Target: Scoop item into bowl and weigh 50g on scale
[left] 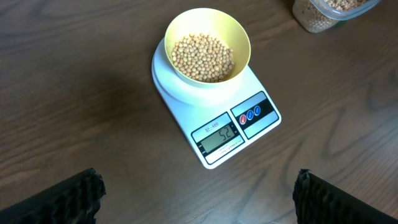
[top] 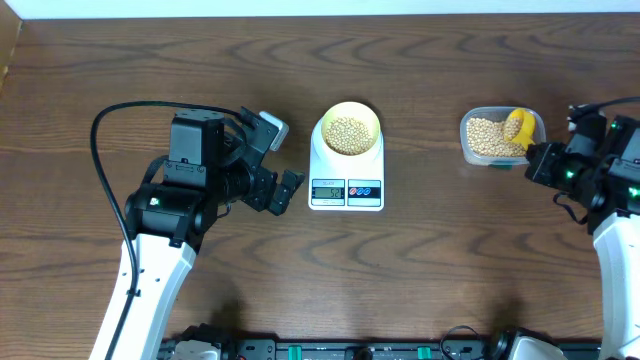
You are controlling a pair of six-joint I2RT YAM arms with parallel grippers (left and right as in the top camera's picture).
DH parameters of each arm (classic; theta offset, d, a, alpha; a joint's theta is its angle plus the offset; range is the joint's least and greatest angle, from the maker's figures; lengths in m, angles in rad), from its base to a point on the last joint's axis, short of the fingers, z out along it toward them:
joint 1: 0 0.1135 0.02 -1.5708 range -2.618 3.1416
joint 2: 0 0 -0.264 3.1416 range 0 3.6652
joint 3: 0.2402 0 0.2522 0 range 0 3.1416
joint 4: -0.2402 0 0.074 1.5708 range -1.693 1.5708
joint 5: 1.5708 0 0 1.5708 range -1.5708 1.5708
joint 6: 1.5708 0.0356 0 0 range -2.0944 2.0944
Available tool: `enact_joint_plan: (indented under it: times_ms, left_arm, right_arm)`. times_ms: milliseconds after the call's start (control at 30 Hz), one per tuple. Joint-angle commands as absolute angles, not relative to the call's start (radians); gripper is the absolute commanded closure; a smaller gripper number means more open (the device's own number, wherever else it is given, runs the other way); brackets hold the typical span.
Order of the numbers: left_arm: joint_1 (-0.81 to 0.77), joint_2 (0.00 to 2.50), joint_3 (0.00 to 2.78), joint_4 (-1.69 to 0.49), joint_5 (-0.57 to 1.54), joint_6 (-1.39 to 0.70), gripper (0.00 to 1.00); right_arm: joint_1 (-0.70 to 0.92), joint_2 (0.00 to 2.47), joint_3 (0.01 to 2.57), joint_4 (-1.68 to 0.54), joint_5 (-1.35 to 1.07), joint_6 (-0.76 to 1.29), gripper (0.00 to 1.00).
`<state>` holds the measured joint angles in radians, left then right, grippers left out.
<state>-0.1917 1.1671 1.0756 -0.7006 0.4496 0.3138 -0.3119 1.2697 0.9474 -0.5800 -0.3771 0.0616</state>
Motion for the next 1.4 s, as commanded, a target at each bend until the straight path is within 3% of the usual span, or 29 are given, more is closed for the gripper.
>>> enact_joint_plan:
  times_ms: [0,300,600,767,833,967,1133,1367]
  left_arm:
    - [-0.191,1.169,1.081,-0.702,0.459,0.309,0.0]
    - [-0.191,1.169,1.081,-0.702,0.459,0.309,0.0]
    - [-0.191,1.169,1.081,-0.702,0.459,0.309,0.0]
    - [-0.191,1.169,1.081,-0.702,0.459,0.309,0.0]
    - [-0.191,1.169,1.081,-0.702,0.459,0.309,0.0]
    - [-0.191,1.169,1.081,-0.702,0.459,0.309,0.0]
    - [-0.191,1.169,1.081,-0.702,0.459,0.309,0.0]
    - [-0.191,1.169,1.081,-0.702,0.459,0.309,0.0]
  right_arm:
    - [-0.259,1.269,0.952,-0.575,-0.232,-0.072,0.99]
    - [-0.103,1.27,0.952,-0.571,0.095,-0.147,0.99]
    - [-0.006,1.27,0.952,-0.563,0.254,-0.225,0.99]
    - [0.01,1.27,0.952,-0.524,0.179,-0.208,0.99]
    - [0.01,1.27,0.952,-0.472,0.12,-0.105,0.99]
    - [0.011,1.278,0.952,-0.245,-0.321,0.083,0.99]
    - [0.05,1.355,0.952,0.128,-0.512,0.282,0.99]
    - [0.192,1.506,0.952,0.232,-0.533,0.213,0.99]
